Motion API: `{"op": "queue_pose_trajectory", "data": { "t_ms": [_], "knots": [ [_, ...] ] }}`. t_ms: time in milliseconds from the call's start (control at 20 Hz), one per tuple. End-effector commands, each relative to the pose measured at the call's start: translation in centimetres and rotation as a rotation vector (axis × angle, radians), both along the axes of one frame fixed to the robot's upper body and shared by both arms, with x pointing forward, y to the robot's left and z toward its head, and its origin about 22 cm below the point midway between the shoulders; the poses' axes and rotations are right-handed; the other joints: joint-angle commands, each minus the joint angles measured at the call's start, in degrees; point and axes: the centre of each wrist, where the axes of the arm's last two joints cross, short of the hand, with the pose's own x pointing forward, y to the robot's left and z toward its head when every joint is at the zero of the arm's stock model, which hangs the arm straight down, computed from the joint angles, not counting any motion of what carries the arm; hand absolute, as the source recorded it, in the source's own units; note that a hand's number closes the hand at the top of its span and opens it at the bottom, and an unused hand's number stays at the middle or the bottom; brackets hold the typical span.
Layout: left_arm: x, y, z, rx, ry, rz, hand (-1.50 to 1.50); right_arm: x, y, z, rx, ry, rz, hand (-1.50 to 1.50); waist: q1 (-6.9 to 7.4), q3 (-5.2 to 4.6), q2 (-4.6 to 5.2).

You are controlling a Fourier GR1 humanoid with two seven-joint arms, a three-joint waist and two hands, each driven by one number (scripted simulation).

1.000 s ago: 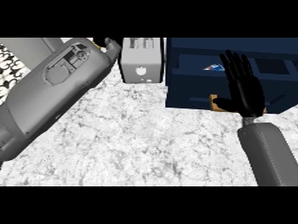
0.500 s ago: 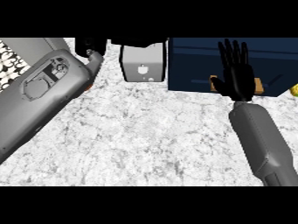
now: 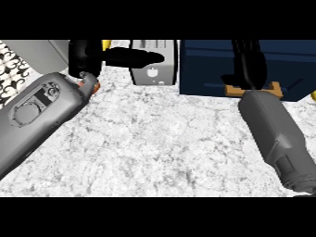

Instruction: Pick up the can, place it into the drawer and close the drawer

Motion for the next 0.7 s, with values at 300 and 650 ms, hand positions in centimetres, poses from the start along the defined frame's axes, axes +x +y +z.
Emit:
{"op": "queue_pose_trajectory", "data": {
  "t_ms": [300, 650],
  "knots": [
    [-1.4, 2.1, -2.0, -0.007, 0.004, -0.015, -1.50, 2.8, 1.4, 4.5, 0.012, 0.001, 0.001, -1.50, 2.01, 0.20, 1.41],
    [-2.1, 1.5, -2.7, -0.001, 0.005, -0.015, -1.50, 3.8, 2.2, 6.9, 0.043, 0.002, 0.047, -1.50, 1.41, 0.26, 1.26]
  ]
}}
